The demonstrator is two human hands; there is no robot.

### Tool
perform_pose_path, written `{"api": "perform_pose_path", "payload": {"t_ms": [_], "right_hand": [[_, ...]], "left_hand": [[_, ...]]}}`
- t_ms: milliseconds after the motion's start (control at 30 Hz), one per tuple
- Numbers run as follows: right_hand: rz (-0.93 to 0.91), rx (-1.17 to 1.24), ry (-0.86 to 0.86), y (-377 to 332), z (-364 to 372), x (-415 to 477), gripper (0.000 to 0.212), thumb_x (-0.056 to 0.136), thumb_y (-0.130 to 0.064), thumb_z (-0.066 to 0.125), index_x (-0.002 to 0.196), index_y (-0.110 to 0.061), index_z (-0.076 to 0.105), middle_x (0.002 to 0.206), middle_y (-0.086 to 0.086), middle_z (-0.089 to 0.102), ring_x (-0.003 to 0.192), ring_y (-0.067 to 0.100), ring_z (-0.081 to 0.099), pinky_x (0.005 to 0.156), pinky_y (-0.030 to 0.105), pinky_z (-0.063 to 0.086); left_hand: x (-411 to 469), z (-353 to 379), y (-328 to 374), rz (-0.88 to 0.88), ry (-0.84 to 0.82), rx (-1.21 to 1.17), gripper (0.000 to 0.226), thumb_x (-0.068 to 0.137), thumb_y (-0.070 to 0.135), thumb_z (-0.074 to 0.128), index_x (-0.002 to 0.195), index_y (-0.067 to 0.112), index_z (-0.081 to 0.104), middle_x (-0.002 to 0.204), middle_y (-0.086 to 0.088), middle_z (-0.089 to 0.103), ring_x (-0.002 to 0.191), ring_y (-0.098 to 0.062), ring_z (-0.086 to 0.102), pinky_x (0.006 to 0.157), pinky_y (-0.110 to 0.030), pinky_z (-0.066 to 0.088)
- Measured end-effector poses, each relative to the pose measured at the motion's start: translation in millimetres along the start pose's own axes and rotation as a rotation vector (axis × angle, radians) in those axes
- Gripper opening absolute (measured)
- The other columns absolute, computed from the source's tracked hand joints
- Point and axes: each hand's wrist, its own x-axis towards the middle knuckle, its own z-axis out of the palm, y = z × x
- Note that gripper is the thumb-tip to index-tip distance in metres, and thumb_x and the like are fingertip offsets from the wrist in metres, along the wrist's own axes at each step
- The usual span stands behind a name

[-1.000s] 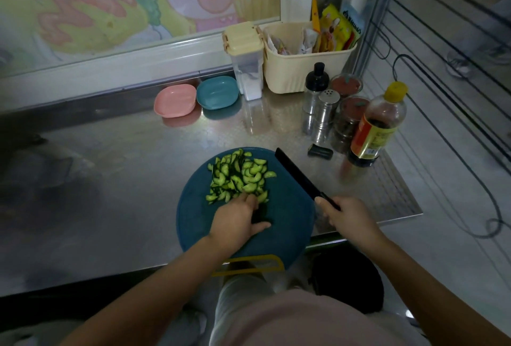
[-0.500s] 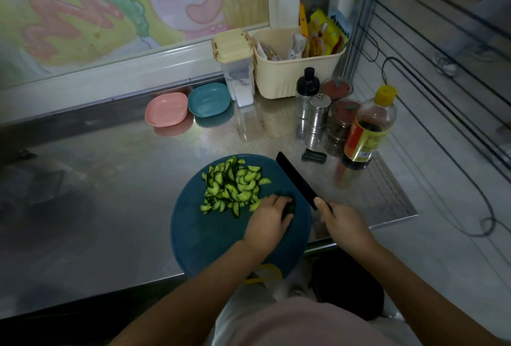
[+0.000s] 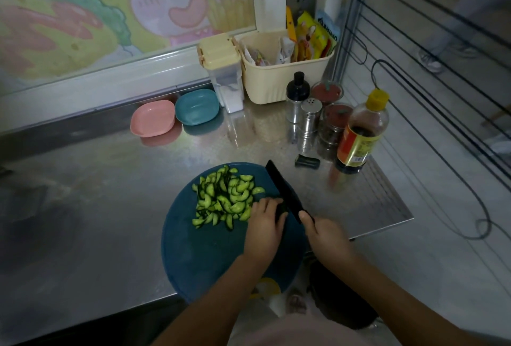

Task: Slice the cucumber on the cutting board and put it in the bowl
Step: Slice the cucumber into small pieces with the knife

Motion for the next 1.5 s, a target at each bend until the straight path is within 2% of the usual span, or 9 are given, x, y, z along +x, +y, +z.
{"api": "perform_pose_path", "payload": {"t_ms": [133,267,400,533,700,900,1067,1267,1500], "right_hand": [[-0.002,0.041,-0.033,-0.8,1.5,-1.7,0.056,0.1,-0.045,0.024,0.083,-0.005,0.059,0.076,0.013,0.059,0.073,0.025,0.056,0.069,0.031,0.041],[-0.002,0.056,-0.024,-1.9,2.8,-1.4,0.059,0.1,-0.045,0.025,0.069,-0.007,0.057,0.068,0.009,0.061,0.065,0.021,0.058,0.064,0.028,0.041],[-0.014,0.093,-0.04,-2.4,1.5,-5.3,0.055,0.101,-0.041,0.026,0.055,-0.015,0.043,0.054,-0.001,0.047,0.055,0.015,0.05,0.062,0.027,0.038],[-0.005,0.147,-0.044,-1.6,-0.8,-11.5,0.052,0.1,-0.041,0.028,0.058,-0.014,0.041,0.058,0.002,0.048,0.056,0.016,0.046,0.065,0.031,0.039],[0.045,0.207,-0.043,-2.4,-5.8,-12.7,0.045,0.098,-0.045,0.028,0.062,-0.021,0.04,0.068,0.006,0.05,0.069,0.022,0.048,0.068,0.031,0.038],[0.03,0.211,-0.032,-5.6,-4.4,-15.6,0.046,0.098,-0.045,0.025,0.06,-0.022,0.038,0.072,0.01,0.052,0.07,0.022,0.049,0.069,0.032,0.038],[-0.008,0.153,0.036,-3.8,0.5,-15.1,0.055,0.1,-0.043,0.025,0.06,-0.013,0.048,0.059,0.001,0.052,0.057,0.015,0.052,0.059,0.021,0.032],[0.011,0.2,-0.005,-9.7,-3.1,-17.1,0.045,0.099,-0.043,0.026,0.072,-0.013,0.046,0.068,0.006,0.049,0.07,0.021,0.047,0.067,0.029,0.036],[0.056,0.246,-0.011,-5.5,7.2,-7.4,0.057,0.1,-0.044,0.028,0.054,-0.013,0.043,0.051,-0.001,0.046,0.047,0.01,0.044,0.048,0.02,0.033]], "left_hand": [[-1.0,5.7,-1.7,-0.038,0.01,-0.066,0.023,0.088,0.015,0.063,0.111,0.01,0.059,0.102,-0.006,0.058,0.093,-0.018,0.048,0.083,-0.022,0.034],[-0.4,6.5,-3.9,-0.041,0.011,-0.066,0.025,0.09,0.017,0.059,0.114,0.012,0.057,0.102,-0.006,0.055,0.093,-0.017,0.046,0.083,-0.022,0.033],[-0.3,8.0,-5.1,-0.036,0.001,-0.062,0.024,0.091,0.022,0.055,0.113,0.012,0.058,0.099,-0.006,0.054,0.091,-0.018,0.047,0.081,-0.024,0.034],[0.2,7.8,-5.2,-0.041,-0.001,-0.068,0.023,0.09,0.019,0.054,0.111,0.011,0.059,0.098,-0.007,0.053,0.09,-0.019,0.045,0.08,-0.024,0.033],[1.6,3.6,0.4,-0.039,-0.014,-0.067,0.039,0.093,0.035,0.033,0.111,0.011,0.058,0.099,-0.008,0.052,0.09,-0.019,0.046,0.081,-0.027,0.034],[-0.2,3.1,-1.0,-0.051,-0.009,-0.086,0.038,0.092,0.035,0.033,0.107,0.009,0.057,0.098,-0.008,0.051,0.091,-0.016,0.043,0.081,-0.024,0.033],[-0.2,3.5,-0.8,-0.044,-0.013,-0.075,0.036,0.092,0.034,0.034,0.106,0.01,0.057,0.098,-0.007,0.051,0.091,-0.017,0.044,0.08,-0.024,0.034],[0.8,2.5,-0.8,-0.045,-0.027,-0.065,0.036,0.092,0.035,0.034,0.105,0.011,0.057,0.098,-0.007,0.05,0.09,-0.018,0.045,0.079,-0.028,0.037],[0.7,1.2,-0.3,-0.035,-0.031,-0.064,0.037,0.092,0.034,0.034,0.105,0.009,0.058,0.095,-0.008,0.051,0.087,-0.02,0.047,0.077,-0.026,0.035]]}}
